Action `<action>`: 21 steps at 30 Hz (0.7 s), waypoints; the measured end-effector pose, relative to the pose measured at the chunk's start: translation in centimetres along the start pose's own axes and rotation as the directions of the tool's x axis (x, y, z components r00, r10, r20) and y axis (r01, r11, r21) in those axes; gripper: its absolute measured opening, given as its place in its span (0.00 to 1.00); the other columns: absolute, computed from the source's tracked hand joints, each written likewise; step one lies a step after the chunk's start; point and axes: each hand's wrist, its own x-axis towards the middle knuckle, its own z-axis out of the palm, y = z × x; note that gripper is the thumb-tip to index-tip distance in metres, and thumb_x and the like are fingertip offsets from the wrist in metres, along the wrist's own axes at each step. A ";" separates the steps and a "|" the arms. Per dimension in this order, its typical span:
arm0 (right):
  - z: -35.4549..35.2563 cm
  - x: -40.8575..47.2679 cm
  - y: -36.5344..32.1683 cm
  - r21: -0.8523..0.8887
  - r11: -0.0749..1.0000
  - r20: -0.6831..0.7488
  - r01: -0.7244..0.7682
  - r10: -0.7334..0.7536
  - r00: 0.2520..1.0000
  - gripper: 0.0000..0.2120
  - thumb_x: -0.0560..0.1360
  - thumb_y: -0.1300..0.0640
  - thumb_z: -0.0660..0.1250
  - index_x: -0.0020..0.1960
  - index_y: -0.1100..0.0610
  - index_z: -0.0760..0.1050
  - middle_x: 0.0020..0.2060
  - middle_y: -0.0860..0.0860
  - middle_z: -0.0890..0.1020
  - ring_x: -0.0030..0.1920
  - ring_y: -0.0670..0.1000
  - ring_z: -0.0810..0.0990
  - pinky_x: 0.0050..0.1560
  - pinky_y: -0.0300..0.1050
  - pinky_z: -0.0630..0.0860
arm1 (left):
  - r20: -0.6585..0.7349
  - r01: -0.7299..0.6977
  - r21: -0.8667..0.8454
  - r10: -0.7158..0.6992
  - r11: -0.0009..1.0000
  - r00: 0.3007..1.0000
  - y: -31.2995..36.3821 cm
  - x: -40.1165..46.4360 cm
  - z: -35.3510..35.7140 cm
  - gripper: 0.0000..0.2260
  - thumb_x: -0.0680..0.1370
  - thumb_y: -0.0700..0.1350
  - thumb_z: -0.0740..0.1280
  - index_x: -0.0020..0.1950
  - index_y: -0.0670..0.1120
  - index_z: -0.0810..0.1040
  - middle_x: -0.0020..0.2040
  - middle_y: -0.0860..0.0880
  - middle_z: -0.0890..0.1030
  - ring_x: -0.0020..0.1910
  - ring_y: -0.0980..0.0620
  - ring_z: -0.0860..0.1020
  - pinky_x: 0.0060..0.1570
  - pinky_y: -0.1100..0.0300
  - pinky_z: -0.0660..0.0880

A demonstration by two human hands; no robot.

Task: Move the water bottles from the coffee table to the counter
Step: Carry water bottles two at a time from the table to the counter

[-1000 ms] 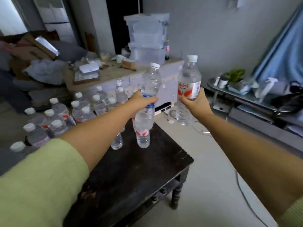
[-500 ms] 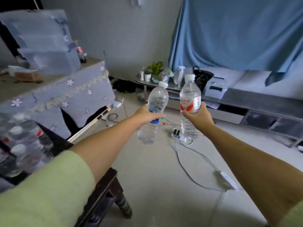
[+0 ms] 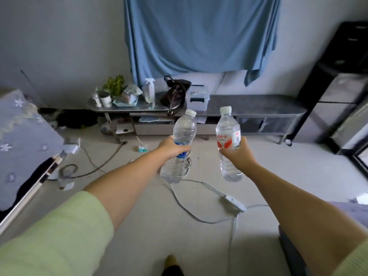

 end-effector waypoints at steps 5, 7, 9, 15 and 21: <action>-1.5 5.9 1.2 0.079 0.995 -0.149 -0.058 0.070 0.986 0.24 0.68 0.56 0.76 0.60 0.58 0.70 0.49 0.54 0.81 0.48 0.55 0.82 0.53 0.54 0.80 | 0.135 -0.071 0.030 0.066 0.997 0.989 3.2 7.8 1.9 0.19 0.66 0.50 0.76 0.55 0.48 0.80 0.50 0.46 0.84 0.52 0.46 0.82 0.58 0.49 0.77; -2.2 8.7 1.3 0.093 0.991 -0.180 -0.092 0.107 0.978 0.25 0.68 0.56 0.76 0.61 0.59 0.71 0.50 0.55 0.82 0.50 0.56 0.82 0.54 0.56 0.79 | 0.168 -0.099 0.049 0.089 0.994 0.982 5.1 11.3 2.4 0.13 0.67 0.47 0.76 0.49 0.49 0.80 0.47 0.46 0.84 0.51 0.46 0.82 0.57 0.50 0.78; -2.9 10.8 1.3 0.120 0.986 -0.224 -0.113 0.138 0.965 0.26 0.69 0.55 0.76 0.62 0.59 0.69 0.51 0.56 0.81 0.51 0.56 0.82 0.55 0.56 0.79 | 0.207 -0.132 0.056 0.118 0.990 0.971 7.0 14.3 2.8 0.09 0.68 0.46 0.76 0.44 0.51 0.79 0.44 0.48 0.83 0.49 0.47 0.82 0.54 0.54 0.78; -5.4 15.4 3.2 0.157 0.971 -0.330 -0.178 0.221 0.918 0.25 0.70 0.57 0.75 0.62 0.60 0.70 0.51 0.55 0.81 0.48 0.53 0.81 0.39 0.40 0.74 | 0.307 -0.155 0.071 0.126 0.985 0.943 10.7 21.7 6.3 0.19 0.68 0.46 0.77 0.56 0.45 0.78 0.50 0.46 0.83 0.49 0.48 0.81 0.51 0.57 0.77; -9.9 21.4 5.9 0.142 0.968 -0.398 -0.207 0.247 0.884 0.25 0.69 0.55 0.76 0.62 0.59 0.71 0.50 0.54 0.82 0.47 0.52 0.82 0.39 0.39 0.73 | 0.380 -0.190 0.098 0.140 0.977 0.914 14.7 27.9 12.2 0.19 0.68 0.48 0.76 0.56 0.45 0.78 0.49 0.46 0.82 0.49 0.48 0.81 0.52 0.55 0.77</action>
